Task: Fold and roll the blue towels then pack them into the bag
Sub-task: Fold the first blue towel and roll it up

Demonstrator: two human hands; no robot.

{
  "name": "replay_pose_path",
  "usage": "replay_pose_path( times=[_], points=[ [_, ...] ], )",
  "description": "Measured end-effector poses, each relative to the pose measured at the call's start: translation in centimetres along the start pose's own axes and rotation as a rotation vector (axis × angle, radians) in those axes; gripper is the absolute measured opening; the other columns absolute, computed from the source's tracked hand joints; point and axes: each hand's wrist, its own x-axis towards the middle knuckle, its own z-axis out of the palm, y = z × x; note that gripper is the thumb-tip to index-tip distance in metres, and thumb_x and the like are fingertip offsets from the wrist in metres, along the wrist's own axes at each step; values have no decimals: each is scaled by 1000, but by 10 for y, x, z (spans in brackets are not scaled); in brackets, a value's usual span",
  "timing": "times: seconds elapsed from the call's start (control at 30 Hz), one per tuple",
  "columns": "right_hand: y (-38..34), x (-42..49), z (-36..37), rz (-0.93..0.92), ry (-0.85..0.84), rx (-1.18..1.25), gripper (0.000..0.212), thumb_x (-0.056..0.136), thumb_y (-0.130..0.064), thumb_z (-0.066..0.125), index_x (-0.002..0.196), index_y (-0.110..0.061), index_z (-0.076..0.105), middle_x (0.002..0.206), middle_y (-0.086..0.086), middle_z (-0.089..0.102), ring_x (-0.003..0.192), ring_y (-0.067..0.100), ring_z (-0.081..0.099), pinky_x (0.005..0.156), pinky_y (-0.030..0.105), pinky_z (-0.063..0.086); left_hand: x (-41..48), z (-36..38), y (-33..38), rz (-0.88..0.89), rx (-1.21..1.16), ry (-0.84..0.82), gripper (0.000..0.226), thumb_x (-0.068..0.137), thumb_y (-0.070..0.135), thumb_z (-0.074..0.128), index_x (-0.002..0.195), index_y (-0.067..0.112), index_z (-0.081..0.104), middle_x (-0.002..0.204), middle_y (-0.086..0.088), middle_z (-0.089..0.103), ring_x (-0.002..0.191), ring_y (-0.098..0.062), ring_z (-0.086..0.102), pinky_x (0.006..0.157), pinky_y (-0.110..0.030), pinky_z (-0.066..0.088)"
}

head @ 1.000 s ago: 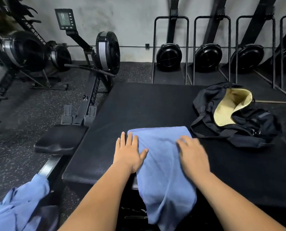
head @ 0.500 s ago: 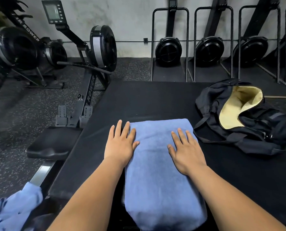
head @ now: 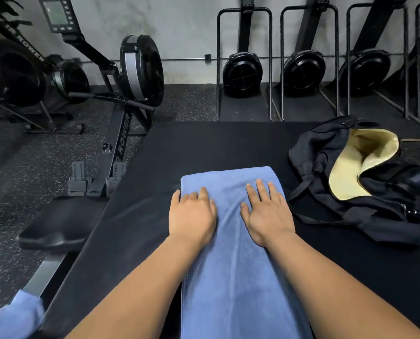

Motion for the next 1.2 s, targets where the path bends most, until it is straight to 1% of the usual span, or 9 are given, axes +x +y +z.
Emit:
replay_pose_path(
  times=[0.07, 0.23, 0.37, 0.47, 0.63, 0.73, 0.83, 1.07, 1.2],
  points=[
    [0, 10, 0, 9, -16, -4, 70, 105, -62, 8, 167, -30, -2, 175, -3, -13, 161, 25, -15, 131, 44, 2, -2, 8, 5, -50, -37, -144, 72, 107, 60, 13, 164, 18, 25, 170, -13, 29, 158, -30, 22, 130, -46, 5],
    [1, 25, 0, -22, 3, -20, 70, 105, -61, 6, 168, -30, -2, 175, -2, -11, 161, 26, -13, 131, 44, 4, 13, 18, -19, -6, 0, -225, 89, 97, 78, 0, 168, 24, -8, 174, -7, -21, 159, -23, -27, 130, -47, -12],
    [-1, 30, 1, -63, 88, -53, 66, 106, -56, 14, 165, -27, 24, 174, 2, 15, 160, 29, 10, 127, 42, 21, 33, 22, -28, 37, 54, -220, 89, 97, 78, -1, 169, 25, -5, 175, -7, -15, 160, -22, -22, 130, -49, -10],
    [-2, 29, 1, -183, 337, -114, 37, 102, -37, 39, 117, -16, 66, 130, 6, 60, 117, 32, 51, 85, 43, 45, 35, 21, -28, 95, 101, -34, 74, 104, 64, 16, 159, 19, 36, 167, -12, 31, 156, -30, 23, 125, -46, 19],
    [-9, 16, -1, -154, 372, -127, 13, 83, -16, 75, 82, -15, 63, 83, 4, 54, 72, 29, 48, 56, 38, 29, 16, 11, -13, 283, 189, 169, 23, 87, 12, 38, 88, 16, 60, 85, -3, 57, 73, -27, 46, 69, -37, 26],
    [-10, -2, 0, -181, 202, -15, 26, 100, -22, 59, 124, -13, 66, 130, 9, 63, 117, 36, 58, 83, 44, 54, 2, 5, -9, 180, 85, 21, 30, 106, 33, 34, 111, 21, 62, 105, 0, 66, 92, -26, 58, 93, -37, 37],
    [-3, -42, 2, -188, 104, 92, 51, 111, -32, 34, 159, -14, 39, 169, 10, 29, 157, 30, 25, 127, 44, 25, -22, -4, -6, 173, 40, -118, 63, 106, 56, 17, 154, 21, 36, 147, -5, 53, 140, -27, 46, 125, -46, 17],
    [12, -144, 4, -43, 381, 180, 52, 104, -43, 33, 132, -14, 66, 146, 9, 58, 138, 28, 49, 116, 47, 39, -139, -3, -2, 279, -190, 58, 56, 105, 53, 34, 143, 19, 56, 156, -6, 49, 142, -31, 47, 119, -43, 33],
    [20, -167, 7, -122, 258, 102, 60, 102, -52, 25, 143, -23, 59, 161, -1, 46, 150, 23, 37, 125, 46, 26, -169, 4, 0, 212, -93, -132, 79, 103, 70, 14, 168, 27, 17, 177, -1, -1, 163, -23, -5, 130, -41, -6]
  ],
)
